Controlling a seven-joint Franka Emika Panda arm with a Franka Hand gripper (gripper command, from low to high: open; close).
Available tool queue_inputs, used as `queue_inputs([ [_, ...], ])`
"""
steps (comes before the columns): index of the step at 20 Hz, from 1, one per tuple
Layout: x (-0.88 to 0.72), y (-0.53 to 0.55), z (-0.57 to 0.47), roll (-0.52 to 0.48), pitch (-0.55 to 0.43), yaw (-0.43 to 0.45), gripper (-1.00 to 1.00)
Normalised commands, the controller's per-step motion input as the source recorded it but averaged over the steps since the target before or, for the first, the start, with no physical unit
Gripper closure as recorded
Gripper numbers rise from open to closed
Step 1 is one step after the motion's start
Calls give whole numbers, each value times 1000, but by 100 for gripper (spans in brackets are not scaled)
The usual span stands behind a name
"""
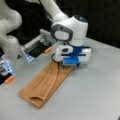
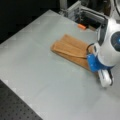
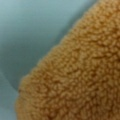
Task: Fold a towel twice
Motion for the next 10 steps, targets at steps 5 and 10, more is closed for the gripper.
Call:
queue_inputs([
  [5, 20, -23, -189, -80, -102, 107, -100],
  [10, 8, -49, -204, -93, -131, 80, 100],
])
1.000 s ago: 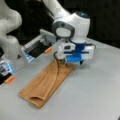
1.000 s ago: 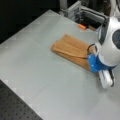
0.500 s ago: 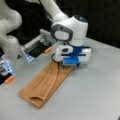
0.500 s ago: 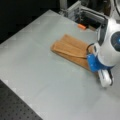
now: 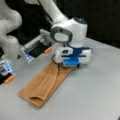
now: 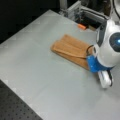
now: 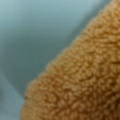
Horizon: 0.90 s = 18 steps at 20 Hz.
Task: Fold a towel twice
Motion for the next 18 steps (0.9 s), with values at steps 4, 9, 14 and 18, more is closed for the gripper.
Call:
queue_inputs([
  [4, -36, -67, -223, -97, -117, 95, 100],
  [9, -52, -43, -227, -101, -112, 82, 100],
  [14, -76, -46, -176, -127, -52, 88, 100],
  [18, -63, -32, -153, -127, -29, 96, 100],
])
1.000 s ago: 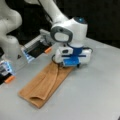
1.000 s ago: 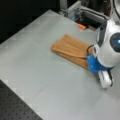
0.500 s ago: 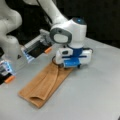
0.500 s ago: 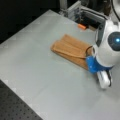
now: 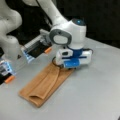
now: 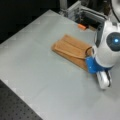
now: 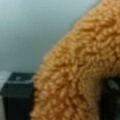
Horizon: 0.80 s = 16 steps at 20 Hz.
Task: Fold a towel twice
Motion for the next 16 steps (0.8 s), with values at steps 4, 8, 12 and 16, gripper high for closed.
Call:
queue_inputs([
  [4, -46, -4, -138, -117, -24, 105, 100],
  [8, -135, -72, 48, -56, 25, 215, 100],
  [12, -250, -281, 364, 59, 119, 445, 100],
  [16, -303, -586, 662, 181, 279, 512, 100],
])
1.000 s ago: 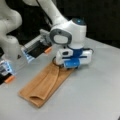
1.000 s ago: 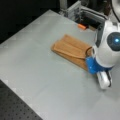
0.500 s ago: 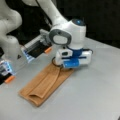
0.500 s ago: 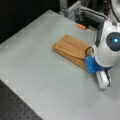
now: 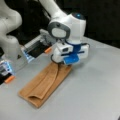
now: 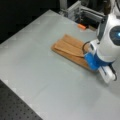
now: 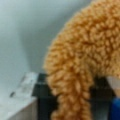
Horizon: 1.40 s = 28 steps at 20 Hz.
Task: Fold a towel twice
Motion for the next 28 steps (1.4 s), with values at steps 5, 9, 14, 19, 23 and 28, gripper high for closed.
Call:
queue_inputs([
  [5, -207, -512, 413, 185, 251, 333, 100],
  [9, -91, -241, 117, 138, 212, 253, 100],
  [14, -34, -244, 136, 106, 183, 196, 100],
  [19, -8, -275, 146, 66, 127, 154, 100],
  [23, 6, -369, 98, 40, 93, 275, 100],
  [28, 30, -390, 35, 35, 32, 291, 100],
])
